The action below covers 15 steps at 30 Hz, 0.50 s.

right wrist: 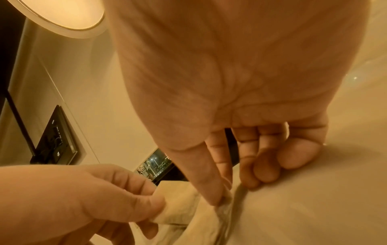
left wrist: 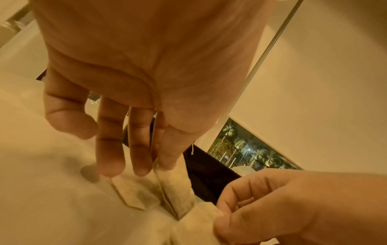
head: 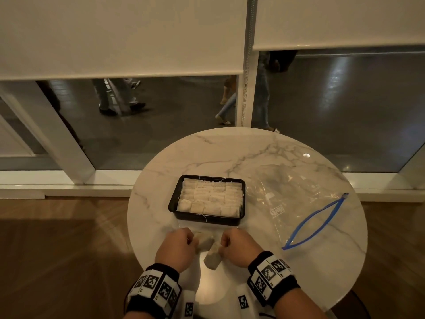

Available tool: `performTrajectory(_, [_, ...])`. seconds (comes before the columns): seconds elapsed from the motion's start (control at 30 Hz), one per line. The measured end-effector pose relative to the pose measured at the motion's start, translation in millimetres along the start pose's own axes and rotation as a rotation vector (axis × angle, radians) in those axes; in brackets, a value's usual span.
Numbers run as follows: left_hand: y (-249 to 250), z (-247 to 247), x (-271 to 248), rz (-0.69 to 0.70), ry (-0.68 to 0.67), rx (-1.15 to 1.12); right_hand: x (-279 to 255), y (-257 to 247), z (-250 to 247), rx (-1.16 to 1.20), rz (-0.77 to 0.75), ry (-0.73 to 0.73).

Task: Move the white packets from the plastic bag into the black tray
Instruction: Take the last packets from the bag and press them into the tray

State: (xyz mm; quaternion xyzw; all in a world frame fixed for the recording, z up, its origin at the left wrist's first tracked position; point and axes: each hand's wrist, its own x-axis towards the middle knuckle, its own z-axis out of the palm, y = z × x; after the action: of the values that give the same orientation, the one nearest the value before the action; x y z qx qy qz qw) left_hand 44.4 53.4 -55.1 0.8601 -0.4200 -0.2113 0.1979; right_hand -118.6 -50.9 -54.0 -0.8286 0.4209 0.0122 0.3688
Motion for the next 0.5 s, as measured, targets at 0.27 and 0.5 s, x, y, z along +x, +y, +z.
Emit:
performTrajectory(0.27, [13.4, -12.3, -9.3, 0.115, 0.164, -0.127, -10.9, -3.3, -18.0, 0.182, -0.11, -0.048])
performTrajectory(0.5, [34.7, -14.8, -21.7, 0.322, -0.14, -0.592, -16.3, -17.6, -43.1, 0.436, -0.281, 0.124])
